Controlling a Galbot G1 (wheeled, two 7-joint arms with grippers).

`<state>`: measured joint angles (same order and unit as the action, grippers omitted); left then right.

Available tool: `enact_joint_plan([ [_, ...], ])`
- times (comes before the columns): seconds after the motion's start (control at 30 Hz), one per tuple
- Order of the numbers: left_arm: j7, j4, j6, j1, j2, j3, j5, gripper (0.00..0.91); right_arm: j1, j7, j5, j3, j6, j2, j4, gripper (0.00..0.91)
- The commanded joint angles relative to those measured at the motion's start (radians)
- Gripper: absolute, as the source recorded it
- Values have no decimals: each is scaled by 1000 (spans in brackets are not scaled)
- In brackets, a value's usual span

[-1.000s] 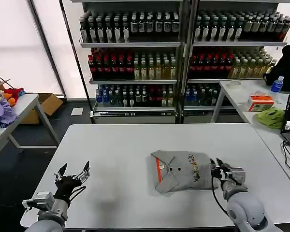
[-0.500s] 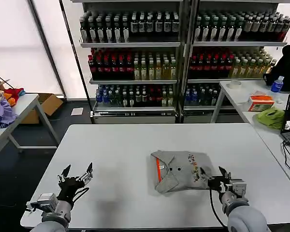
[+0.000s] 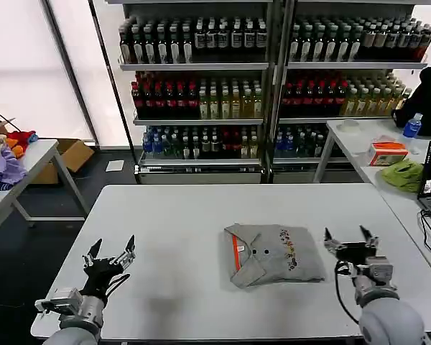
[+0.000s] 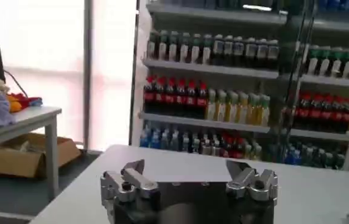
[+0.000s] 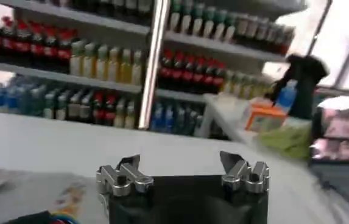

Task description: Fold and organize the clothes.

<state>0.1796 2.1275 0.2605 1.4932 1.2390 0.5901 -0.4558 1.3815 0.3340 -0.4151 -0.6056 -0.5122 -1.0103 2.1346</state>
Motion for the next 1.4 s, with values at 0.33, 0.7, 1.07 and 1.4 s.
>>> enact_joint_plan([
  [0.33,-27,-55,-56,-76,-47,19,-2,907,134,-226,58,-325,167,36,-15,907],
  [0.7,-37,-65,-51,-73,-49,16,30,907,127,-179,65,-300,129,1,-1,907],
  [1.07,-42,-53,-73,-69,-55,22,22,907,121,-166,64,-272,125,5,-6,907],
  [1.4,-78,-14,-43,-29,-37,47,82,907,111,-155,40,-268,113,22,4,907],
])
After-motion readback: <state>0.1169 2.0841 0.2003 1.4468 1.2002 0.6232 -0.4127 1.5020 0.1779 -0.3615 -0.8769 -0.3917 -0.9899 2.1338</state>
